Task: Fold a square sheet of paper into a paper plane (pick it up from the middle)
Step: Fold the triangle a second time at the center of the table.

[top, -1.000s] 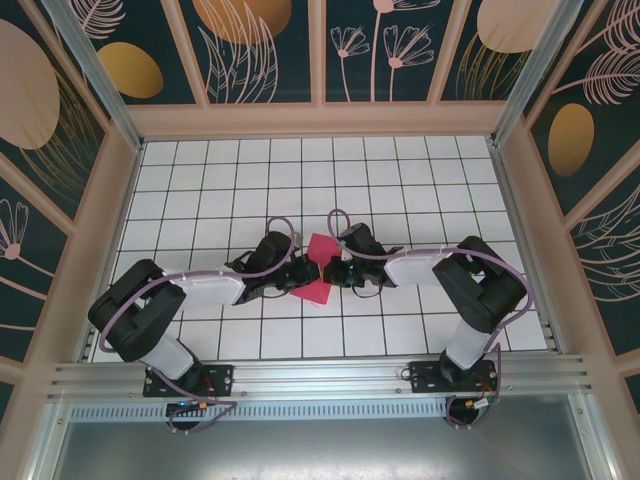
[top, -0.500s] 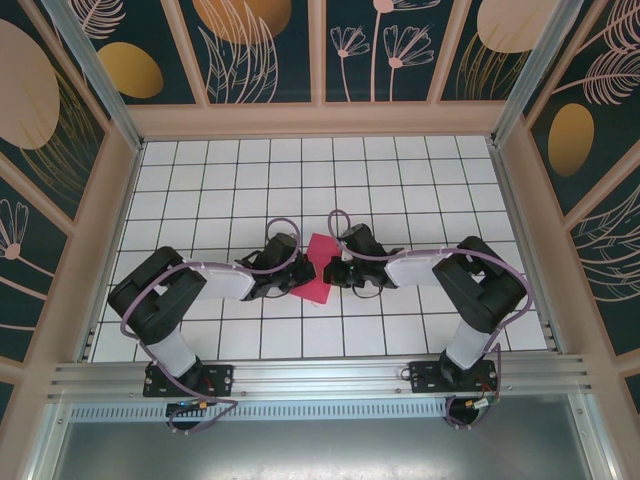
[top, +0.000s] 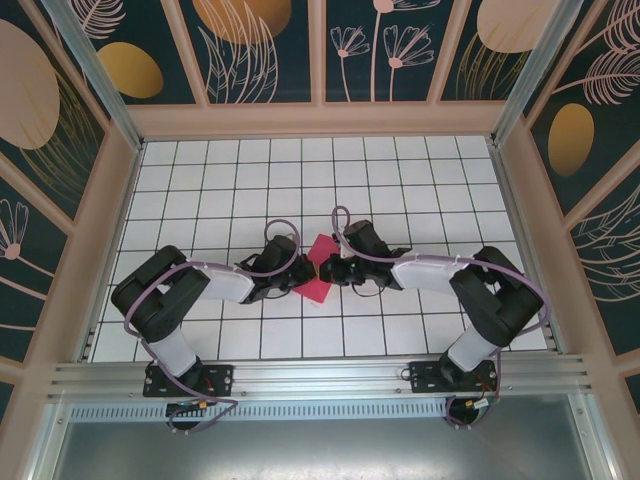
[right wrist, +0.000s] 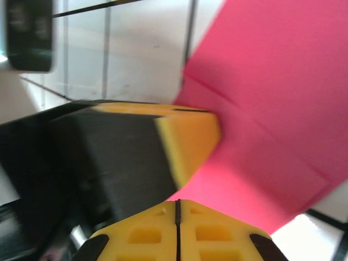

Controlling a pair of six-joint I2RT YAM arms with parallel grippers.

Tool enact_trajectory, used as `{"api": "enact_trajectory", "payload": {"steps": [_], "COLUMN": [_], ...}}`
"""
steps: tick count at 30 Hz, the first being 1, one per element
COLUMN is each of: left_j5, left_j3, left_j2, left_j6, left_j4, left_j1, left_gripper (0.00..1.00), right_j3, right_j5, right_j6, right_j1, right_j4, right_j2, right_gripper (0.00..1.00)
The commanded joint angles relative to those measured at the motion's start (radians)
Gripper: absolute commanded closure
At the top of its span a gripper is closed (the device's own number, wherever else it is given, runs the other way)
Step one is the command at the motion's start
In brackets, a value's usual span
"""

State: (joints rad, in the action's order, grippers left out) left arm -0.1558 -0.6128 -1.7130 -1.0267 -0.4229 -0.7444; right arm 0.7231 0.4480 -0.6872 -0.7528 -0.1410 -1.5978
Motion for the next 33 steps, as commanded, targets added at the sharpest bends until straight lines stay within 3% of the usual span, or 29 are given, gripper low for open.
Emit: {"api": "enact_trajectory", "payload": {"steps": [1, 18, 25, 33], "left_j5": [-0.027, -0.034, -0.026, 0.007], "left_j3": [0.027, 0.028, 0.026, -0.022], "left_j2": [-0.007, 0.033, 0.047, 0.042], "left_j6": [-0.009, -0.015, -0.007, 0.023], "left_j4": [0.030, 0.030, 0.039, 0.071], "left_j1": [0.001, 0.001, 0.002, 0.011], "left_gripper": [0.95, 0.95, 0.94, 0.92], "right_j3": [0.015, 0.023, 0.013, -0.081], "right_j5": [0.041, 0.011, -0.038, 0.024], "right_j6": [-0.004, -0.050, -0.042, -0.054], "right_j1": [-0.022, -0.072, -0.077, -0.083], "right_j4": [0.013, -0.049, 0.040, 0.007], "right_j2": [0.019, -0.124, -0.164, -0.150], "right_gripper": [0.90, 0.92, 0.93, 0.93]}}
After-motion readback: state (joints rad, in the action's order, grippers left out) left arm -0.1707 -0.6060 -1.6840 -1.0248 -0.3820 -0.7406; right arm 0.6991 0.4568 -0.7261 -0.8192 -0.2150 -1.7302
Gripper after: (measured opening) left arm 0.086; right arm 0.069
